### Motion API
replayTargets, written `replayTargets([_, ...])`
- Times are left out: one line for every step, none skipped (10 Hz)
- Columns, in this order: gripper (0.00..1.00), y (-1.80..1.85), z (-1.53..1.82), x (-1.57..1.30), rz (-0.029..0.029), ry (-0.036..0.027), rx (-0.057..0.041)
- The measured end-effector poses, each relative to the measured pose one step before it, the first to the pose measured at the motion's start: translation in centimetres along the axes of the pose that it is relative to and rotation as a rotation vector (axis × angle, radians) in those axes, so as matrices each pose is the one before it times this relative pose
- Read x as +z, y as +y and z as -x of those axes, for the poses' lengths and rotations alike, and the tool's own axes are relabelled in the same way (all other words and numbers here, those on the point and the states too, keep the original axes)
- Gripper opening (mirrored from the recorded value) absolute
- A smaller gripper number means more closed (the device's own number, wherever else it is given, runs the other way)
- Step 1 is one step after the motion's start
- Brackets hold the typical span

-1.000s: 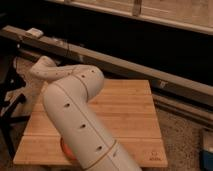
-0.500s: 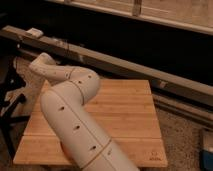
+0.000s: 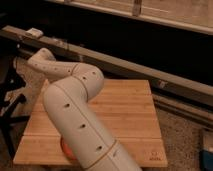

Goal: Place the bottle in the ceramic bowl

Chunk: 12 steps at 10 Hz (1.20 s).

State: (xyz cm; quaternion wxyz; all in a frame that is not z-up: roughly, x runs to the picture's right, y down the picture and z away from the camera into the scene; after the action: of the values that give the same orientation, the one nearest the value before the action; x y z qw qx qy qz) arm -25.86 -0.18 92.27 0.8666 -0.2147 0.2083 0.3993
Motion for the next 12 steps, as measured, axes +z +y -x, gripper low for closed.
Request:
replayTargets([0.65, 0.915, -0.507, -0.918, 0.0242, -0.01726, -0.01321])
replayTargets([0.65, 0.929, -0.573, -0.635, 0.01678, -0.00699, -0.01588])
replayTargets([0.65, 1.206, -0.449, -0.348, 0.01689, -0.0027, -0.01983])
replayTargets([0.65, 0.746, 0.021, 0.072, 0.00984, 0.00008, -0.01021])
replayTargets([0.65, 0.79, 0.251, 0.291, 0.00943, -0.00157, -0.01536])
replayTargets([0.65, 0.661, 0.256, 0.199, 0.00578, 0.00265, -0.01291])
replayTargets([0.65, 0.788, 0.35, 0.399, 0.00599, 0.00665, -0.01276])
replayTargets([0.65, 0.469, 0.384, 0.228, 0.00149, 0.00352, -0.00691])
replayTargets([0.65, 0.689, 0.682, 0.354, 0.00198, 0.00572, -0.00817])
replayTargets([0.65, 0.713, 0.639, 0.196, 0.00306, 0.00333, -0.00783])
replayTargets([0.65, 0.674, 0.311, 0.127, 0.00627, 0.00466, -0.00711])
replayTargets([0.65, 0.186, 0.161, 0.102, -0.00096, 0.00228, -0.00288])
